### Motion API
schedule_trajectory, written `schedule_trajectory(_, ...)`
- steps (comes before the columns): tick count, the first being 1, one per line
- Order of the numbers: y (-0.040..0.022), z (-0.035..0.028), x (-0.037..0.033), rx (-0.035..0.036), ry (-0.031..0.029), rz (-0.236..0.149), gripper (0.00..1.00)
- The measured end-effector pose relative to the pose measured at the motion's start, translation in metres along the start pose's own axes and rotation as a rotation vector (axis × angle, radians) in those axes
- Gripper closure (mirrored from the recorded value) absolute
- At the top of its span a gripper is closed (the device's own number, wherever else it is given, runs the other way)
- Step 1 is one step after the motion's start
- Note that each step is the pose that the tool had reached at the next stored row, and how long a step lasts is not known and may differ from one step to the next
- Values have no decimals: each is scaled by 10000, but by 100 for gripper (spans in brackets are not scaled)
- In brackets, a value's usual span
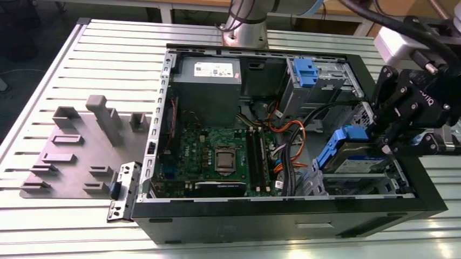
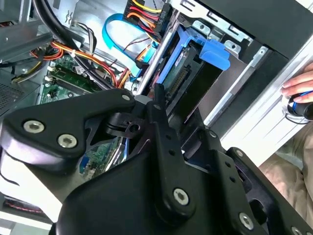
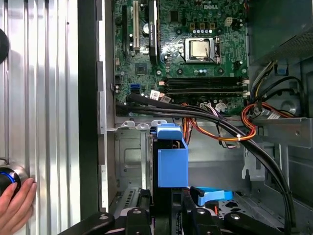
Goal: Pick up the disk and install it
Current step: 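Insert the disk into the insertion slot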
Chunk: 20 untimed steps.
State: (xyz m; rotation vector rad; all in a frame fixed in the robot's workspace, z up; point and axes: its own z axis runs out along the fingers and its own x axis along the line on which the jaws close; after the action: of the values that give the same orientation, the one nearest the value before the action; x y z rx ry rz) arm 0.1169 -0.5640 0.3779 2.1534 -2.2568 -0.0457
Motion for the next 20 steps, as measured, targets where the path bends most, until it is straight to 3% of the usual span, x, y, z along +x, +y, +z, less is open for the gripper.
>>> schedule_trajectory(4, -2, 56, 0, 0, 2, 0, 65)
schedule_trajectory(13, -2, 59, 0, 0, 1, 1, 65)
schedule_trajectory(14, -2, 59, 0, -1, 1, 1, 59)
schedule_trajectory(16, -2, 60, 0, 0, 1, 0, 59)
schedule_trajectory(17, -2, 60, 0, 0, 2, 0, 52)
schedule_trajectory(20, 0, 65, 0, 21, -1, 0, 52)
